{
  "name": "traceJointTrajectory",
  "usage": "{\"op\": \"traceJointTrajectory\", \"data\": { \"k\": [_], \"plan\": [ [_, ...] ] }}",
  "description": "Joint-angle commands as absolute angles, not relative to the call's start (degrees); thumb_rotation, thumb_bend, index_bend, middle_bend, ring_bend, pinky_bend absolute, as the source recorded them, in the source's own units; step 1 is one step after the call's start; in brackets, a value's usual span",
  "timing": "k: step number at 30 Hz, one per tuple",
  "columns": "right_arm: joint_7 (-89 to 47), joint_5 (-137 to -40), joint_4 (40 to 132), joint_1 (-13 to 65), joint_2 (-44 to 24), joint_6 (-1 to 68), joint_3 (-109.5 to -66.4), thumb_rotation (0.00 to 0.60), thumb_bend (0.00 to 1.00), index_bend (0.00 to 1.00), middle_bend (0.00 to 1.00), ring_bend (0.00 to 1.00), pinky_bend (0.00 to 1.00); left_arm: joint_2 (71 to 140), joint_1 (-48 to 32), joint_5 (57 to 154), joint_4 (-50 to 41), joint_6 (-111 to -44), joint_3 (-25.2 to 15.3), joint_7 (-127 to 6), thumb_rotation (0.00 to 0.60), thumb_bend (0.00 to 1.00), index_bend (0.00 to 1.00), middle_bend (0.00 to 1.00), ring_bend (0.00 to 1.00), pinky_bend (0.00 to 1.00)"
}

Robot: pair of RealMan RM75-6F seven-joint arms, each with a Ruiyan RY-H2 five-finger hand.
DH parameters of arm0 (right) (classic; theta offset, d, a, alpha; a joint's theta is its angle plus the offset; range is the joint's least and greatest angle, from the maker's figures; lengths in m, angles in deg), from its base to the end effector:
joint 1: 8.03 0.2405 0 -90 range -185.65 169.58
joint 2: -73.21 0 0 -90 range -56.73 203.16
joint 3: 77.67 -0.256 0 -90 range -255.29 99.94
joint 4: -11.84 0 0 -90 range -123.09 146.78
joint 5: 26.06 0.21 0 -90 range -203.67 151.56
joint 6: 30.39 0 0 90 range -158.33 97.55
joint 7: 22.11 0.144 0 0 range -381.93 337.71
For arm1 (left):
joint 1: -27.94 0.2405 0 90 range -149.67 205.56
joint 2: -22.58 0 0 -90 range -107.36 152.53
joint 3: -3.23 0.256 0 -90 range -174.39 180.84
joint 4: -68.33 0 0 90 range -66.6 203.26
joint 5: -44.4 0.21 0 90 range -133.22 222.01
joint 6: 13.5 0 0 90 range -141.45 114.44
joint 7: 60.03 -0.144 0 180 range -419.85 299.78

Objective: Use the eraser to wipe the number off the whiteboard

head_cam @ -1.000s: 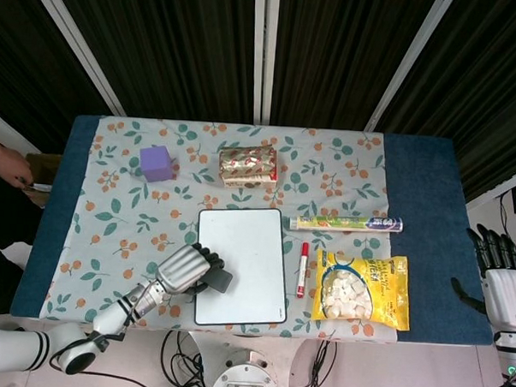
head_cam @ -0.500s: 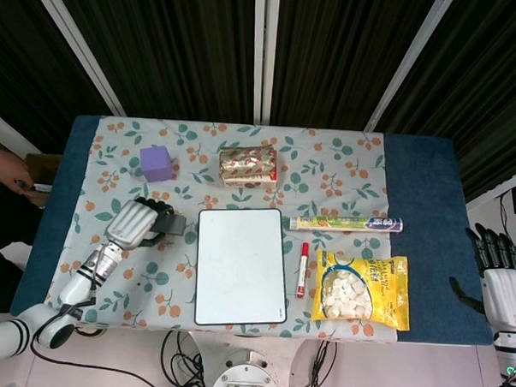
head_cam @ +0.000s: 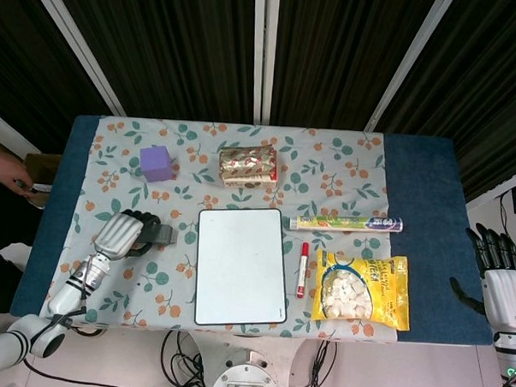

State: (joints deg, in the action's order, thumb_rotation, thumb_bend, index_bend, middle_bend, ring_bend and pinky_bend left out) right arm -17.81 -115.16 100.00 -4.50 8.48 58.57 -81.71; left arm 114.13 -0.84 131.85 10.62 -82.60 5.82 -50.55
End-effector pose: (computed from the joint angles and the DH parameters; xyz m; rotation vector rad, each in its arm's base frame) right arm -0.3155 -0.1783 0.1712 1.3625 -0.8388 0.9838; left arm -0.2859 0.2990 0.0061 -1.8274 -0.8747 -0.9479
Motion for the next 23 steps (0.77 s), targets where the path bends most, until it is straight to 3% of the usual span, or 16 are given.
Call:
{"op": "traceJointTrajectory", "data": {
  "k": [1, 7, 12, 14, 16, 17, 19, 23],
  "plan": [
    [-17.77, -115.19, 99.94, -4.53, 8.44, 58.55, -81.64, 0.6, 0.2, 0.0, 0.0, 0.0, 0.0, 114.36, 0.01, 132.63, 11.19, -84.95, 5.13, -49.74, 0.6, 0.07, 0.03, 0.04, 0.1, 0.24],
    [-17.56, -115.47, 100.02, -4.58, 8.46, 58.87, -81.64, 0.6, 0.2, 0.0, 0.0, 0.0, 0.0, 111.27, 1.52, 134.17, 7.42, -88.33, 5.39, -51.01, 0.6, 0.05, 0.03, 0.04, 0.08, 0.22],
    [-17.3, -115.55, 100.22, -4.82, 8.75, 59.29, -81.63, 0.6, 0.2, 0.0, 0.0, 0.0, 0.0, 104.87, 5.33, 133.91, -1.65, -94.13, 5.2, -55.89, 0.599, 0.0, 0.03, 0.04, 0.08, 0.21],
    [-17.25, -115.52, 100.02, -4.96, 8.79, 59.47, -81.62, 0.6, 0.2, 0.0, 0.0, 0.0, 0.0, 101.47, 7.43, 132.56, -6.66, -95.26, 5.62, -59.12, 0.538, 0.0, 0.03, 0.04, 0.07, 0.21],
    [-17.48, -115.28, 99.49, -5.08, 8.58, 59.62, -81.7, 0.6, 0.2, 0.0, 0.0, 0.0, 0.0, 97.55, 10.02, 130.82, -12.67, -96.76, 6.25, -64.1, 0.401, 0.0, 0.03, 0.05, 0.05, 0.2],
    [-17.65, -115.08, 99.17, -5.13, 8.38, 59.61, -81.75, 0.6, 0.2, 0.0, 0.0, 0.0, 0.0, 95.86, 11.67, 130.28, -15.24, -98.38, 6.63, -66.42, 0.365, 0.0, 0.03, 0.05, 0.05, 0.2],
    [-17.68, -114.76, 98.83, -5.15, 8.12, 59.41, -81.77, 0.6, 0.2, 0.0, 0.0, 0.0, 0.0, 94.09, 14.1, 129.8, -17.74, -100.92, 7.16, -68.44, 0.328, 0.0, 0.03, 0.05, 0.05, 0.19],
    [-18.04, -114.22, 98.58, -5.01, 7.81, 58.64, -81.75, 0.6, 0.2, 0.0, 0.0, 0.0, 0.0, 92.53, 18.72, 130.25, -18.53, -106.04, 8.09, -68.94, 0.321, 0.0, 0.03, 0.04, 0.05, 0.18]
  ]
}}
